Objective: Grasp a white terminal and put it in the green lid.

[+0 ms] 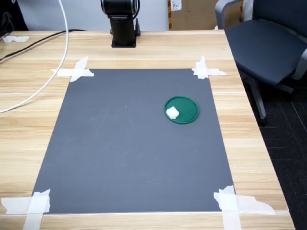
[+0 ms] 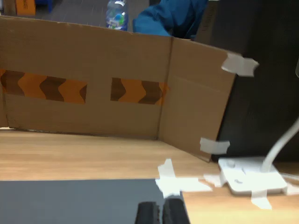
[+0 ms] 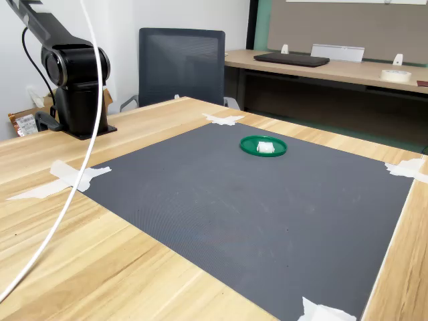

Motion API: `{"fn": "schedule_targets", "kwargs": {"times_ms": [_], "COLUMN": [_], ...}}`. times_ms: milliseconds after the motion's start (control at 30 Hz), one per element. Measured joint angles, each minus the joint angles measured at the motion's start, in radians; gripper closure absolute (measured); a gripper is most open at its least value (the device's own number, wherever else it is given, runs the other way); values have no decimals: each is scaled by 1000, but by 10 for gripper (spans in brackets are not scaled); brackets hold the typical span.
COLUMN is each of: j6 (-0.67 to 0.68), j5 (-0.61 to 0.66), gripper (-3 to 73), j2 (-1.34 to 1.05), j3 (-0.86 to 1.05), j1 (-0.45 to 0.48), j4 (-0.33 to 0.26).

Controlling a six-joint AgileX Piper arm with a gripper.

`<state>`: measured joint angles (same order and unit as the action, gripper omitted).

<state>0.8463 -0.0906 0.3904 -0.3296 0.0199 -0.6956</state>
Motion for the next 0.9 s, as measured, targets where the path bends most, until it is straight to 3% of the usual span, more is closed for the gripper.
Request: {"fn": "schedule_targets", "kwargs": {"times_ms": [433,900], "j6": [0,0], "j5": [3,8], "gripper": [723,723], "j2": [-340,-398], "j3": [297,331], "j1": [2,2], "j4": [-7,-7]}}
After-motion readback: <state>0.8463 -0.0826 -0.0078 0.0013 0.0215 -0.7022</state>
